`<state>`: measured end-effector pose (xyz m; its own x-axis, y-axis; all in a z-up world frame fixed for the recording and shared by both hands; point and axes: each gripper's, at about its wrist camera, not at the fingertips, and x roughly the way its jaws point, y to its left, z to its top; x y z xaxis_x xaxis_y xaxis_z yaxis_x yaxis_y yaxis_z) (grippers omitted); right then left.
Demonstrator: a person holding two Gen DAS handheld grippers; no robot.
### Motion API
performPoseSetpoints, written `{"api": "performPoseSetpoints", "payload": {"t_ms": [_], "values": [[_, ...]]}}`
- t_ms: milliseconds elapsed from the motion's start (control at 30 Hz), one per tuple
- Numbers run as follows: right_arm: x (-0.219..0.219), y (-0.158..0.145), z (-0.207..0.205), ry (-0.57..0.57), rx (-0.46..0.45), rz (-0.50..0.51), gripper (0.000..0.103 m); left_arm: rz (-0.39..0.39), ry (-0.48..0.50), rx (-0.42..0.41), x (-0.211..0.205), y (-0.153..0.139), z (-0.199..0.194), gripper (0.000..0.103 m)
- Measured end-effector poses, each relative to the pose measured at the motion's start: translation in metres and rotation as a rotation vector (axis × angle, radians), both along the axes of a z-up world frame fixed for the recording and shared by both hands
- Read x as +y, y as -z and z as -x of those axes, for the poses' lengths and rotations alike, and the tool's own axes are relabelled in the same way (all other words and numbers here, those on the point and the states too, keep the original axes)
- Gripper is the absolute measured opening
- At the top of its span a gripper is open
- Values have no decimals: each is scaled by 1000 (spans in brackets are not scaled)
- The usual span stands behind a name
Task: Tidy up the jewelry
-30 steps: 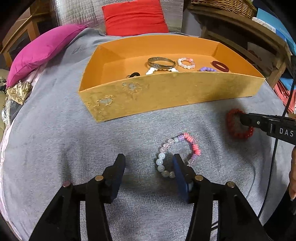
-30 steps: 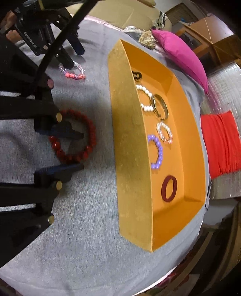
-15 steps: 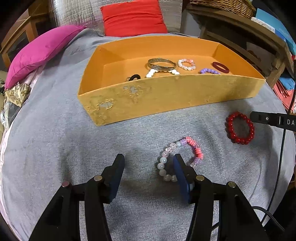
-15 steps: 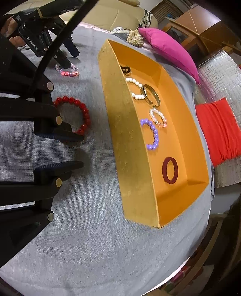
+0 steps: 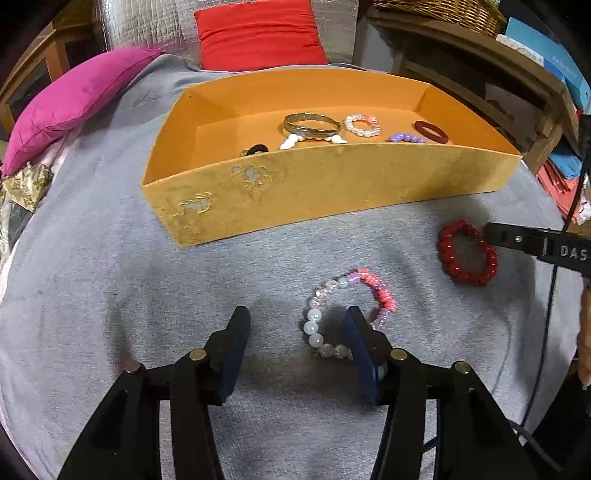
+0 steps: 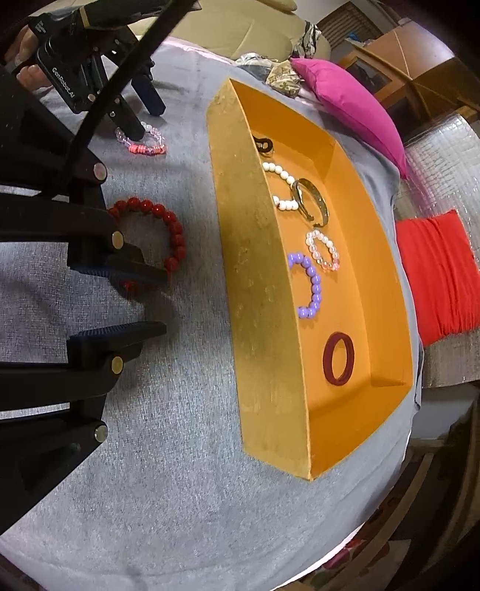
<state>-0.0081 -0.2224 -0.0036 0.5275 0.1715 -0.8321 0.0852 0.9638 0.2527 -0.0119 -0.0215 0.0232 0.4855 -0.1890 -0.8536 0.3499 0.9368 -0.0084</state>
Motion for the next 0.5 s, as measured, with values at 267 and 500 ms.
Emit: {"api": "performPoseSetpoints", "payload": {"t_ms": [267,500], "values": [[20,2,1,-58,-11,56,24,14,15,0,-2,-1,2,21],[23,3,2,-56,-21,90,17,28,6,-4,0,-3,2,10]]}}
